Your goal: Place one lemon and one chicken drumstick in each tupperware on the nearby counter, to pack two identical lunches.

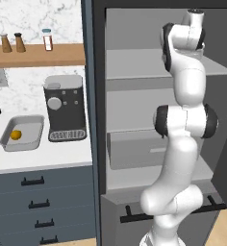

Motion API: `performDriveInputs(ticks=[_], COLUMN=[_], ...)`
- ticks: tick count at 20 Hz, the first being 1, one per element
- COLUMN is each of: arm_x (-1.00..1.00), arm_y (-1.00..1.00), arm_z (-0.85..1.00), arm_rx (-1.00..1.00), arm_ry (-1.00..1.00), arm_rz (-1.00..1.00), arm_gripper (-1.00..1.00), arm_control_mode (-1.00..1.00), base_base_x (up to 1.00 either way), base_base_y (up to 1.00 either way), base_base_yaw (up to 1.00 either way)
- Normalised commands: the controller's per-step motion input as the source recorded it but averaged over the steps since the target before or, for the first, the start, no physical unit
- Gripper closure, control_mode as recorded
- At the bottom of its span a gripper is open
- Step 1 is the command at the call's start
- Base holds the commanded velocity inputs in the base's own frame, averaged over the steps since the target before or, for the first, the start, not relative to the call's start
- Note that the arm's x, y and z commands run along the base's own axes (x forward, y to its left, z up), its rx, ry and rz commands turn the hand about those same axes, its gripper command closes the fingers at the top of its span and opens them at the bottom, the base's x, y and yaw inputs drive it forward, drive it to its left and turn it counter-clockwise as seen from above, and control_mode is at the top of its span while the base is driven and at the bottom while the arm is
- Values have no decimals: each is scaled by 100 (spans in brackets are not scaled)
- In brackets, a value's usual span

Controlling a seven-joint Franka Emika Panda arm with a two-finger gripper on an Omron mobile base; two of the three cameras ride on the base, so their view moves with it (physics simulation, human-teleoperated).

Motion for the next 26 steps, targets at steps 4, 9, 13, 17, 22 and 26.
performDriveInputs(ticks=[4,9,13,17,22,26], arm_x=[-10,0,17,14,3,0], arm_y=[0,0,0,0,0,2], arm_z=[0,-28,-27,-15,-26,-14], arm_rx=[0,0,0,0,0,0], arm_ry=[0,0,0,0,0,1], arm_rz=[0,0,0,0,0,0], arm_gripper=[-100,-100,-100,-100,-100,100], arm_control_mode=[-100,-100,-100,-100,-100,-100], base_base_x=[0,0,0,0,0,0], base_base_y=[0,0,0,0,0,0], base_base_yaw=[0,0,0,0,0,0])
